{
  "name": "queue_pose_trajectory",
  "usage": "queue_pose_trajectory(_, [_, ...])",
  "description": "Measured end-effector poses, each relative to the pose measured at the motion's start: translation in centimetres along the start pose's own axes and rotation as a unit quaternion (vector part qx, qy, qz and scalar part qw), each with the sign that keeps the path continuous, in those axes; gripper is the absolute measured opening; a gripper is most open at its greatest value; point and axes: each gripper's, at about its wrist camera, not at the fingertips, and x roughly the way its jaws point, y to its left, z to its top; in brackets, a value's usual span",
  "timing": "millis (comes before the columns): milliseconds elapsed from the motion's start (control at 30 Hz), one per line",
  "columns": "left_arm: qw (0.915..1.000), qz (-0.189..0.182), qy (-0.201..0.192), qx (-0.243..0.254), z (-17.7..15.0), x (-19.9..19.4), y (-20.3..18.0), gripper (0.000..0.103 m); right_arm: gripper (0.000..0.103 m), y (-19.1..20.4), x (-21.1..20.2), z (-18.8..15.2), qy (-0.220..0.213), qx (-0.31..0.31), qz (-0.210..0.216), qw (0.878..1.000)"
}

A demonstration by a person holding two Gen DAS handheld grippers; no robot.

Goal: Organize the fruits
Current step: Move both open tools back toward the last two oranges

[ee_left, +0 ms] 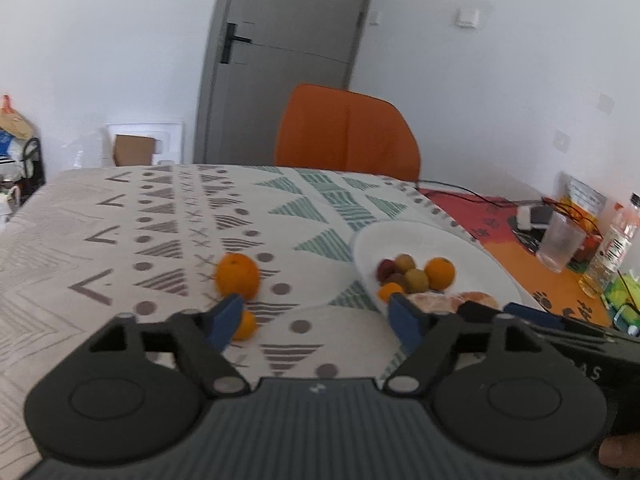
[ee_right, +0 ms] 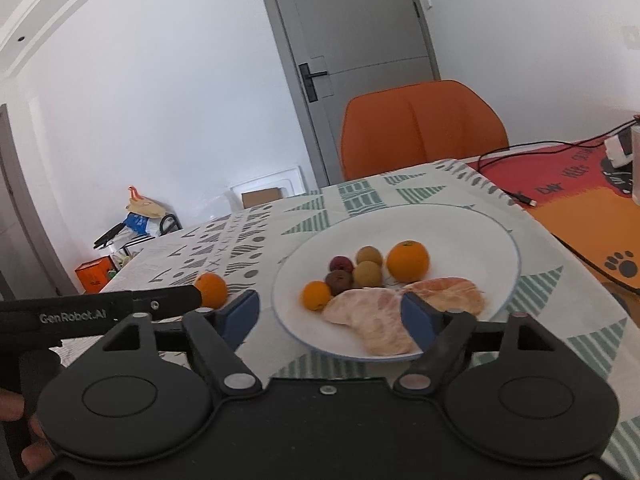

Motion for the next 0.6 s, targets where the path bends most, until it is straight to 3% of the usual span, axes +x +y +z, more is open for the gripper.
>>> queue_pose_trajectory(100, [0.9996, 0.025, -0.015, -0.004, -0.1, -0.7, 0.9, 0.092, 0.09, 0.8, 0.1, 0.0, -0.002, -0.009, 0.007, 1.0])
queue_pose_trajectory(233, [0.999, 0.036, -0.021, -0.018, -0.3, -1.5, 2.4, 0.094, 0.098, 1.8, 0.1, -0.1, -0.004, -0.018, 0.016, 1.0])
queue_pose_trajectory(600, [0.9975, 0.051, -0.032, -0.036, -0.5, -3.2, 4.9, 0.094, 0.099, 4.2, 0.4, -0.5, 0.003, -0.034, 0.032, 0.999])
